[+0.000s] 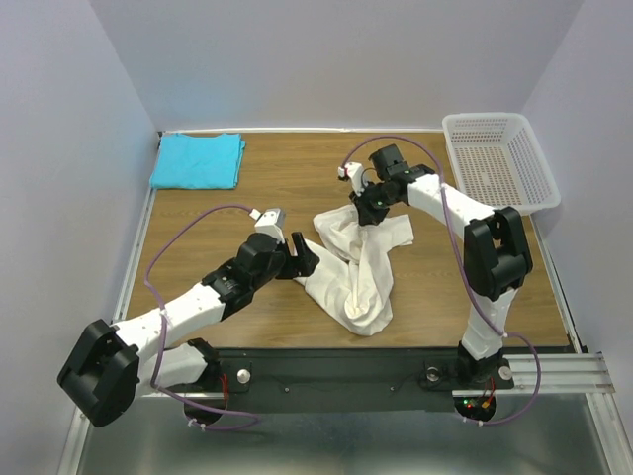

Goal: Fold and stack the t-shirts
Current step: Flatten the tshirt out

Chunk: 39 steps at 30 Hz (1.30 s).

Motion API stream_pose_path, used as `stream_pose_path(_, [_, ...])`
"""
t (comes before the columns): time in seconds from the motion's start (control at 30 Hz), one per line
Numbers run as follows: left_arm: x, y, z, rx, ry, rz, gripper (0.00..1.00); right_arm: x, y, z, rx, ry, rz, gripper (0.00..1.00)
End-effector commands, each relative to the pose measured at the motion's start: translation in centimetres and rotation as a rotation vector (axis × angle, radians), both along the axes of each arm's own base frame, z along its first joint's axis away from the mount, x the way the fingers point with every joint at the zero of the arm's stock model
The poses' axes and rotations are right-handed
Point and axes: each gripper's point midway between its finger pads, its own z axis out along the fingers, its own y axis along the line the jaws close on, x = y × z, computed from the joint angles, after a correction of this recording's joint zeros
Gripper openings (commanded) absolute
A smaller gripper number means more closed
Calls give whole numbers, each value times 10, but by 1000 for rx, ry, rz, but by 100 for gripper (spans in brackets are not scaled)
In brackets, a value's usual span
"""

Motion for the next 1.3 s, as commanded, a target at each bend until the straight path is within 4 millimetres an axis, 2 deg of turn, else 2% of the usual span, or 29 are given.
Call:
stream_pose_path(0.0, [7, -6, 8, -62, -28, 8, 86, 44, -17, 103, 51, -260, -156, 1])
stream_pose_path(0.07, [9, -6, 8, -67, -32, 15, 86, 61, -44, 149, 116, -346, -284, 1])
stream_pose_path(0.1, [10, -5, 8, -69, -35, 19, 86, 70, -67, 160, 109, -384, -364, 1])
stream_pose_path(0.17, [14, -4, 11, -71, -47, 27, 86, 70, -86, 180, 135, -444, -457, 1])
stream_pose_path(0.23, [17, -4, 14, -67, -62, 28, 86, 69, -106, 180, 91, -482, -540, 1])
stream_pose_path(0.27, [20, -3, 16, -63, -68, 28, 86, 64, -112, 165, 68, -468, -562, 1])
stream_pose_path(0.3, [24, -4, 20, -64, -79, 29, 86, 62, -121, 160, 40, -474, -602, 1])
stream_pose_path(0.33, [27, -4, 19, -47, -85, 19, 86, 58, -127, 165, 38, -497, -629, 1])
stream_pose_path(0.37, [33, -5, 28, -50, -104, 23, 86, 52, -141, 147, -14, -479, -668, 1])
stream_pose_path(0.4, [33, -5, 23, -33, -97, 13, 86, 48, -144, 143, -24, -479, -671, 1])
stream_pose_path(0.47, [44, -6, 28, -9, -120, 11, 86, 40, -157, 137, -43, -478, -688, 1])
stream_pose_path(0.5, [54, -6, 39, -10, -143, 19, 86, 34, -167, 122, -76, -457, -693, 0])
stream_pose_path(0.57, [62, -13, 36, 20, -147, -28, 86, 25, -170, 116, -92, -453, -674, 1])
stream_pose_path(0.6, [71, -18, 49, 14, -173, -35, 86, 22, -172, 110, -96, -439, -672, 0])
stream_pose_path(0.63, [79, -20, 41, 40, -158, -39, 86, 15, -173, 100, -102, -418, -667, 1])
stream_pose_path(0.77, [111, -35, 42, 104, -176, -91, 85, -2, -169, 91, -73, -391, -617, 1])
stream_pose_path(0.8, [124, -42, 57, 99, -204, -95, 84, -4, -170, 91, -68, -392, -617, 1])
stream_pose_path(0.83, [130, -46, 38, 139, -166, -126, 83, -8, -172, 86, -67, -379, -616, 1])
stream_pose_path(0.9, [149, -56, 29, 158, -145, -154, 79, -13, -172, 90, -36, -380, -607, 1])
stream_pose_path(1.0, [154, -80, 17, 132, -122, -283, 76, -21, -173, 94, 3, -383, -592, 1])
stream_pose_path(1.13, [147, -107, 14, 77, -144, -464, 73, -22, -175, 95, 30, -374, -594, 1])
stream_pose_path(1.27, [141, -122, 7, 54, -150, -579, 73, -20, -173, 97, 58, -362, -581, 1])
